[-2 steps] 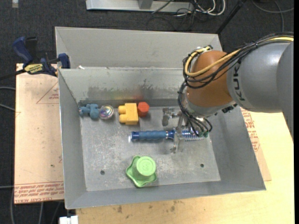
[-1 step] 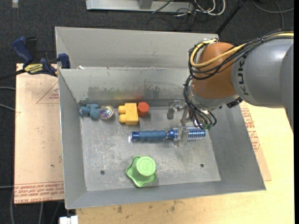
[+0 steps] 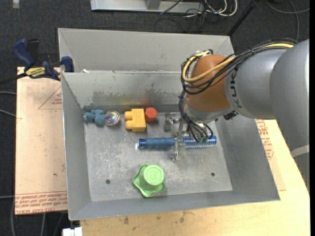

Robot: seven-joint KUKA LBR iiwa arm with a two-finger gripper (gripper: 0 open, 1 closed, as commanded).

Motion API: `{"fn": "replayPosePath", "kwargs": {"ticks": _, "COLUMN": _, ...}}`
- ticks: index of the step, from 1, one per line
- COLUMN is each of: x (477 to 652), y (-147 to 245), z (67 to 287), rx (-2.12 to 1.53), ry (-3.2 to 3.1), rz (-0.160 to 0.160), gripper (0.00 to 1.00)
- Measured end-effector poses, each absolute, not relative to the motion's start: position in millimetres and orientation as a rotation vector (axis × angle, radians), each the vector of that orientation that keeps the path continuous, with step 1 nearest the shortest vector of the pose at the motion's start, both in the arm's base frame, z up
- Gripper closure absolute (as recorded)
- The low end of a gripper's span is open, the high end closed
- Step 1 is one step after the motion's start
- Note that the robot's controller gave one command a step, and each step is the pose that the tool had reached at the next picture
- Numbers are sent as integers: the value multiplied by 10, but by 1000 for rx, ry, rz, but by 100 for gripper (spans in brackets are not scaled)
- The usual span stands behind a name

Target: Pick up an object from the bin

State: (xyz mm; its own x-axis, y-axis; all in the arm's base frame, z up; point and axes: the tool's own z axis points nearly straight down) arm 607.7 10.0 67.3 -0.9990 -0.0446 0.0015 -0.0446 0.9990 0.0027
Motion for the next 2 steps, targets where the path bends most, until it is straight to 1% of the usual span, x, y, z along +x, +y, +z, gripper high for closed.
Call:
{"fn": "replayPosePath", "kwargs": {"ticks": 1, "x": 6084, "y": 102, "z": 677, "rx": 69, "ry": -3141, "rz": -5, "gripper": 0}}
{"fn": "replayPosePath", "kwargs": {"ticks": 2, "x": 6089, "y": 103, "z": 685, "rx": 69, "ry": -3142, "rz": -6, "gripper": 100}}
